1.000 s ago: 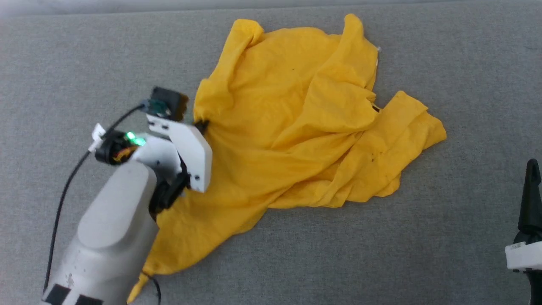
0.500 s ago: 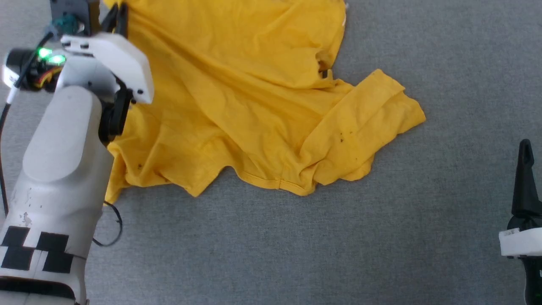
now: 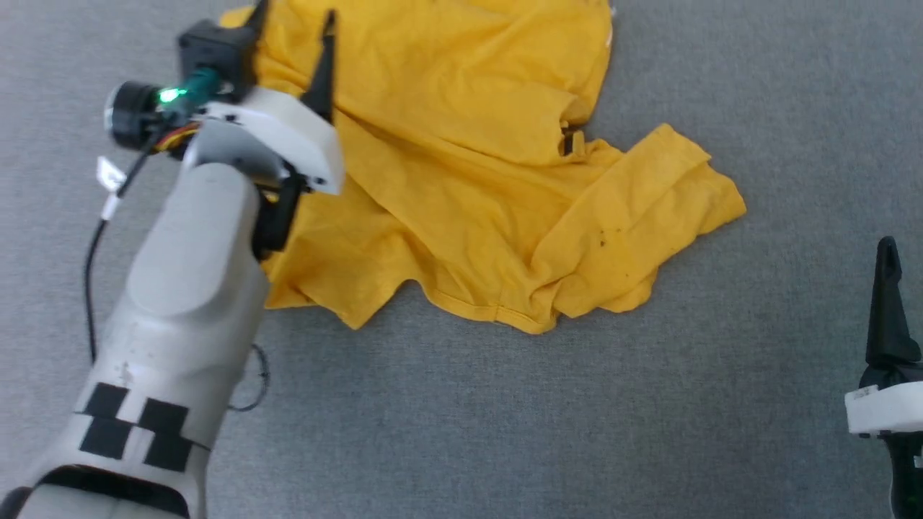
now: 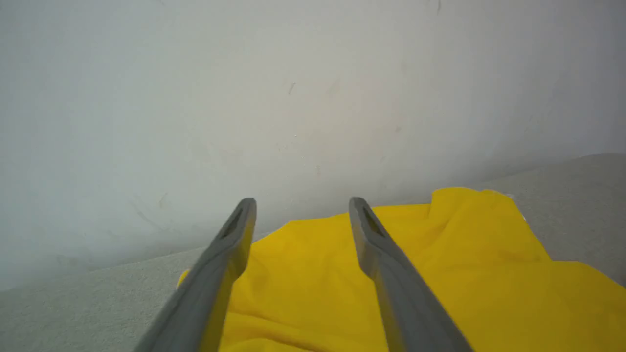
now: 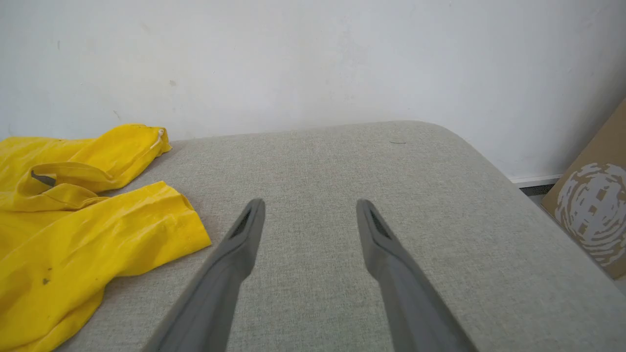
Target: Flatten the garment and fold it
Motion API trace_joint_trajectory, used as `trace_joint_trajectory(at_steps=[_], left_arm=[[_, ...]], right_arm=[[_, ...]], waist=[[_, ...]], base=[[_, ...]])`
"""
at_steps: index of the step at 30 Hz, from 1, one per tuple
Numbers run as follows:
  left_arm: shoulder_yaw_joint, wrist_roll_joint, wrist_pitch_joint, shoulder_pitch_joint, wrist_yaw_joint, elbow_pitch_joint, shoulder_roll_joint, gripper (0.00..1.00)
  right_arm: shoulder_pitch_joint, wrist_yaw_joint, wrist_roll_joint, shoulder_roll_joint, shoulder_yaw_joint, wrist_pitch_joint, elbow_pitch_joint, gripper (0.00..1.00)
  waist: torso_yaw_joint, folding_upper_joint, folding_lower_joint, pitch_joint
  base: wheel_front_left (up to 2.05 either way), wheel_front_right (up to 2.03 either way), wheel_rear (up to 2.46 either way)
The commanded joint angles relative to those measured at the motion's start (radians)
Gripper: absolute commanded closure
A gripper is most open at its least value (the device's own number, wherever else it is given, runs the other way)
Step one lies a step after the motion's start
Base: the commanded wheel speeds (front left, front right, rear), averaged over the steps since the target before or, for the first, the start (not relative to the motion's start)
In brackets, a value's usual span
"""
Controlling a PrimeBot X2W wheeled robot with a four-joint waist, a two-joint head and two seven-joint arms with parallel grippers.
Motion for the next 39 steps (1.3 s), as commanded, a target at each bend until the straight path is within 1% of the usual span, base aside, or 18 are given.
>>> trace_joint_trajectory(at_steps=[1,5,8,9,12,15,17,19,21,23,26,31,36,37,38,39], left_arm=[[-0.007,0.005,-0.006,0.017,-0.005,-0.015,-0.006,0.0],[-0.032,-0.015,0.006,0.116,-0.025,-0.125,-0.014,0.0],[-0.06,-0.037,0.059,0.229,-0.037,-0.236,-0.008,0.0],[-0.078,-0.033,0.087,0.268,-0.038,-0.273,0.002,0.0],[-0.152,-0.019,0.215,0.384,-0.049,-0.367,0.039,0.0],[-0.217,-0.014,0.348,0.474,-0.059,-0.414,0.073,0.0],[-0.247,-0.008,0.41,0.508,-0.06,-0.432,0.091,0.0],[-0.269,0.015,0.443,0.518,-0.052,-0.438,0.106,0.0],[-0.288,0.059,0.455,0.506,-0.035,-0.427,0.121,0.0],[-0.303,0.103,0.453,0.486,-0.019,-0.401,0.133,0.0],[-0.319,0.142,0.443,0.457,-0.01,-0.359,0.137,0.0],[-0.331,0.139,0.44,0.432,-0.027,-0.29,0.128,0.0],[-0.325,0.095,0.471,0.43,-0.045,-0.217,0.112,0.0],[-0.319,0.08,0.472,0.431,-0.052,-0.207,0.107,0.47],[-0.316,0.07,0.468,0.429,-0.057,-0.2,0.104,1.0],[-0.313,0.064,0.467,0.428,-0.061,-0.191,0.104,1.0]], right_arm=[[0.0,-0.001,-0.002,0.002,-0.001,0.001,0.006,0.0],[0.011,-0.001,0.014,0.002,-0.004,-0.007,0.032,0.0],[0.026,-0.001,0.021,0.002,-0.021,-0.017,0.051,0.0],[0.033,-0.001,0.024,0.002,-0.028,-0.02,0.058,0.0],[0.058,-0.001,0.032,0.002,-0.046,-0.026,0.077,0.0],[0.08,-0.001,0.038,0.002,-0.051,-0.031,0.088,0.0],[0.086,-0.001,0.042,0.002,-0.049,-0.033,0.092,0.0],[0.086,-0.001,0.044,0.002,-0.045,-0.032,0.094,0.0],[0.081,-0.001,0.045,0.002,-0.04,-0.031,0.09,0.0],[0.074,-0.001,0.045,0.002,-0.032,-0.029,0.084,0.0],[0.066,-0.001,0.045,0.002,-0.025,-0.028,0.076,0.0],[0.064,-0.001,0.045,0.002,-0.031,-0.027,0.074,0.0],[0.059,-0.001,0.049,0.002,-0.031,-0.025,0.071,0.0],[0.057,-0.001,0.049,0.002,-0.031,-0.025,0.07,0.0],[0.055,-0.001,0.05,0.002,-0.031,-0.025,0.069,0.0],[0.054,-0.001,0.05,0.002,-0.031,-0.025,0.068,0.0]], waist=[[0.041,0.0,0.0,-0.06],[0.049,0.0,0.0,-0.129],[0.049,0.0,0.0,-0.18],[0.05,0.0,0.0,-0.195],[0.055,0.0,0.0,-0.234],[0.058,0.0,0.0,-0.257],[0.057,0.0,0.0,-0.259],[0.057,0.0,0.0,-0.257],[0.054,0.0,0.0,-0.249],[0.047,0.0,0.0,-0.239],[0.037,0.0,0.0,-0.226],[0.022,0.0,0.0,-0.211],[0.012,0.0,0.0,-0.204],[0.011,0.0,0.0,-0.202],[0.011,0.0,0.0,-0.201],[0.011,0.0,0.0,-0.2]], base=[[0.0,0.0,0.0],[0.0,0.0,0.0],[0.0,0.0,0.0],[0.0,0.0,0.0],[0.0,0.0,0.0],[0.0,0.0,0.0],[0.0,0.0,0.0],[0.0,0.0,0.0],[0.0,0.0,0.0],[0.0,0.0,0.0],[0.0,0.0,0.0],[0.0,0.0,0.0],[0.0,0.0,0.0],[0.0,0.0,0.0],[0.0,0.0,0.0],[0.0,0.0,0.0]])
